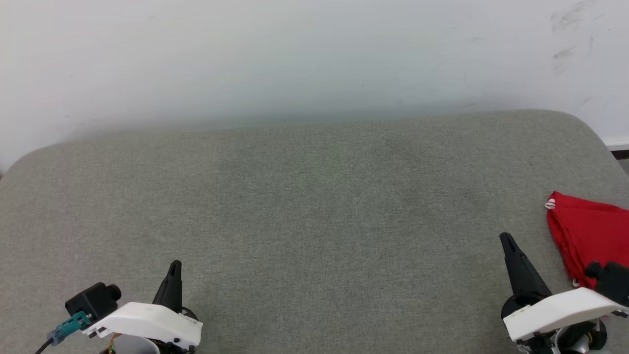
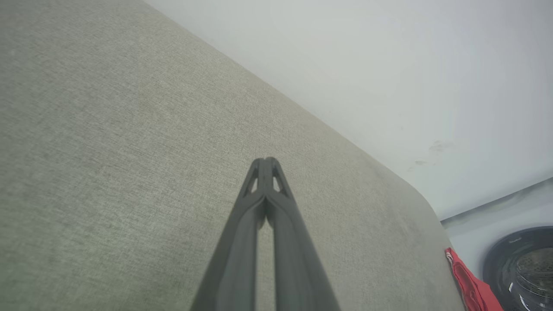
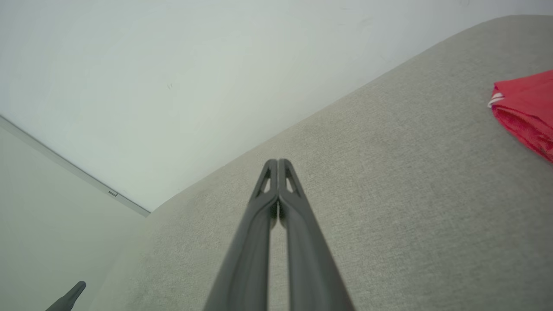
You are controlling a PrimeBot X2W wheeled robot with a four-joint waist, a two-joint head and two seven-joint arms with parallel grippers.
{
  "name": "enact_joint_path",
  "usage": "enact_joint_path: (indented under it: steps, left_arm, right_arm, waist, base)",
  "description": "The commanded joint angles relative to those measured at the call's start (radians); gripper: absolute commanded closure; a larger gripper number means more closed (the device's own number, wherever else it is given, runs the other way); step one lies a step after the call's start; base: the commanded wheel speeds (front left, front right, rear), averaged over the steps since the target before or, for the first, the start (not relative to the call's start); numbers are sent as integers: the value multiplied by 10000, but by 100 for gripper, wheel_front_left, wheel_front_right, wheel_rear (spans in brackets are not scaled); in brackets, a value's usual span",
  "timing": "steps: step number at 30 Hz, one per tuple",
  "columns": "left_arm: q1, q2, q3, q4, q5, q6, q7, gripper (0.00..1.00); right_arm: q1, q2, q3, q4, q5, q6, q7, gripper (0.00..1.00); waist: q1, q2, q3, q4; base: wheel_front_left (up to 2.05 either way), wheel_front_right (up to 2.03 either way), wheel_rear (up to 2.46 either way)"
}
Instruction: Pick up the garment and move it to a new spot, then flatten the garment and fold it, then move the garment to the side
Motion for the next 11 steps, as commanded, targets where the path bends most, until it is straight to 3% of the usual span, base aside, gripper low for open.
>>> enact_joint_path:
  steps: [1, 11]
  left_arm:
    - [-307, -49, 221, -59, -304, -134, 85, 100]
    - [-408, -328, 620, 52, -1197, -487, 373, 100]
  right_arm:
    - [-309, -72, -49, -36, 459, 1, 5, 100]
    - [-441, -77, -125, 218, 1737, 0, 48, 100]
  waist:
    - [0, 0, 4, 15]
    - [0, 0, 22, 87]
  base:
    - [0, 0, 0]
    - [0, 0, 0]
